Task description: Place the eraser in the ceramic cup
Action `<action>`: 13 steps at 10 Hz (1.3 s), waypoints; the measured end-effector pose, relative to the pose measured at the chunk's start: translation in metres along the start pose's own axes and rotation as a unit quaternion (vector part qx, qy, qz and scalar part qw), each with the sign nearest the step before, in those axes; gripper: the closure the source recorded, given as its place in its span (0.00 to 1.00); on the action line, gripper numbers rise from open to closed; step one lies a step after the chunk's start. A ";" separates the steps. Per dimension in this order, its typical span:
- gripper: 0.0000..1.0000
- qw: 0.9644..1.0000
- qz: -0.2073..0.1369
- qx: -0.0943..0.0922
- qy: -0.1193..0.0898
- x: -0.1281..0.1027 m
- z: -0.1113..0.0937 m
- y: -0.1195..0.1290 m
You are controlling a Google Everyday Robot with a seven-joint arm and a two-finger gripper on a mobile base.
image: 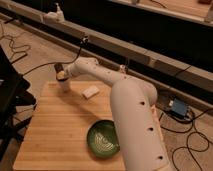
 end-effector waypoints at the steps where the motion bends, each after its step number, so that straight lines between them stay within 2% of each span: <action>1: 0.20 1.000 -0.003 0.002 0.000 -0.002 0.000 0.000; 6: 0.20 1.000 -0.013 0.007 0.002 -0.006 -0.001 0.000; 7: 0.20 1.000 -0.015 0.009 -0.002 -0.011 -0.004 0.000; 11: 0.20 0.998 -0.047 0.028 -0.037 -0.055 -0.031 0.001; 13: 0.20 0.998 -0.041 0.036 -0.045 -0.063 -0.041 -0.003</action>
